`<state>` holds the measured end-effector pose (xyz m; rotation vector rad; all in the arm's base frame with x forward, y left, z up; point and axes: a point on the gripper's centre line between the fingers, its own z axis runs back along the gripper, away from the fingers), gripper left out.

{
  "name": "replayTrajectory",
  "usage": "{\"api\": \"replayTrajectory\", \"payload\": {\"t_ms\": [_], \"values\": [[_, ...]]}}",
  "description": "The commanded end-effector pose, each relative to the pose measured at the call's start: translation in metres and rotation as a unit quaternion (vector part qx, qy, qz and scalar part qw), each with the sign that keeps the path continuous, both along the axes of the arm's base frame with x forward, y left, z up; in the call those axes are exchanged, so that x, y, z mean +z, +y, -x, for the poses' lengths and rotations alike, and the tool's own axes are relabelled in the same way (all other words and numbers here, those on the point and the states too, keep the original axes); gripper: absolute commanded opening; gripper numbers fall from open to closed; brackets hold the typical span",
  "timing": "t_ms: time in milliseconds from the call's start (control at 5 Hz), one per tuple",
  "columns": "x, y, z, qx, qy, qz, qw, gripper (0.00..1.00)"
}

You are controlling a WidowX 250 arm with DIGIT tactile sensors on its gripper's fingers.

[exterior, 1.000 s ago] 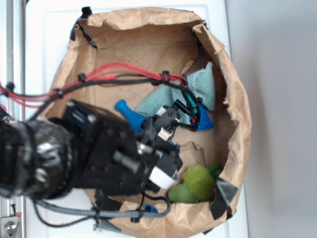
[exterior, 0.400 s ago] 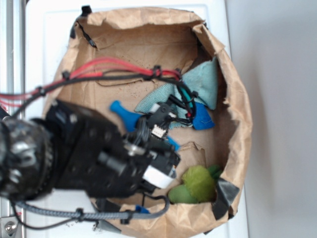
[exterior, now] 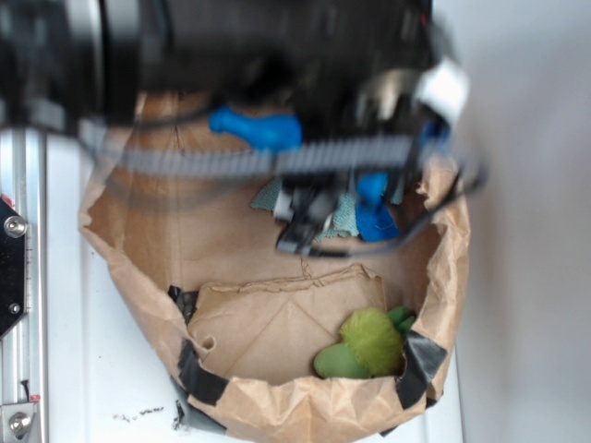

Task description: Grab the blue bottle.

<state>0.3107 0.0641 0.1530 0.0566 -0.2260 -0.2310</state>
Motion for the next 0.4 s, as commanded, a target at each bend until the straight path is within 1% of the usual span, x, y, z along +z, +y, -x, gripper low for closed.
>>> {"api": "replayTrajectory", "payload": {"t_ms": [0,200], "values": [[0.041,0.001,0.036,-0.021,-0.035,0.024,0.999,0.0],[0.044,-0.014,0.056,-0.021,-0.07,-0.012,0.997,0.0]]}}
